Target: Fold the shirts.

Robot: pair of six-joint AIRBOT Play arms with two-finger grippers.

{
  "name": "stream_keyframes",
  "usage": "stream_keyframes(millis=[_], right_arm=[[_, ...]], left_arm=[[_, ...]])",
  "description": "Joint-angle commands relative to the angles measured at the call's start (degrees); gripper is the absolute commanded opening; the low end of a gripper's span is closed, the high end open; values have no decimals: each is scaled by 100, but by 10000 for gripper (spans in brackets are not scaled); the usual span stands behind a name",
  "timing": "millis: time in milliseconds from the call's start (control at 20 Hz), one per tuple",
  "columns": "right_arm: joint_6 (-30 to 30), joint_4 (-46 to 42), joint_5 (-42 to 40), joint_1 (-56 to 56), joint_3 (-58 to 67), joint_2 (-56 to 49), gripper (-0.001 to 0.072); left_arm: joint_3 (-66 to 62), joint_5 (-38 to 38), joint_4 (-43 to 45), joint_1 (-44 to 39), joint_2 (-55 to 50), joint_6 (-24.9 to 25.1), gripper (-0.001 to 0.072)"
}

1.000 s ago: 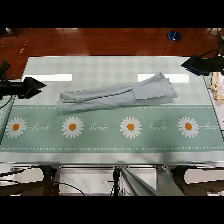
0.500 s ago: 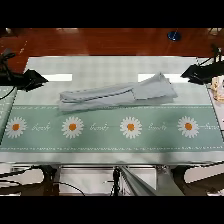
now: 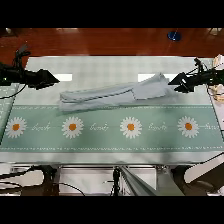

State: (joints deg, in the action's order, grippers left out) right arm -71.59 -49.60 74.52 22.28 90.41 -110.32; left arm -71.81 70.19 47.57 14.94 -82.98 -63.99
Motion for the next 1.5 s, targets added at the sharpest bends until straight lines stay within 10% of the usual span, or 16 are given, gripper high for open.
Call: stream_keyframes(millis=[0,250,450,650,850,1300,1450], right_arm=[[15,-31,33,-111,4,-96,589],[81,-26,66,-778,4,-306,566],[219,-20,7,-1102,140,-293,35],[203,-26,37,-1097,511,205,33],[201,-44,166,-1097,608,1113,33],[-129,-986,1539,-1097,605,2184,33],[-208,-1058,1869,-1104,601,2210,33]], left_arm=[[-4,-4,4,-52,-2,7,550],[-4,-11,2,-186,-7,7,550],[-4,-9,2,-337,-7,7,549],[-4,-9,-52,-623,-7,-37,535],[-4,-146,-933,-1241,-9,-37,128],[-4,-2551,-1777,-3958,-750,-1091,134],[-7,-2798,-2684,-4603,-1294,-1080,260]])
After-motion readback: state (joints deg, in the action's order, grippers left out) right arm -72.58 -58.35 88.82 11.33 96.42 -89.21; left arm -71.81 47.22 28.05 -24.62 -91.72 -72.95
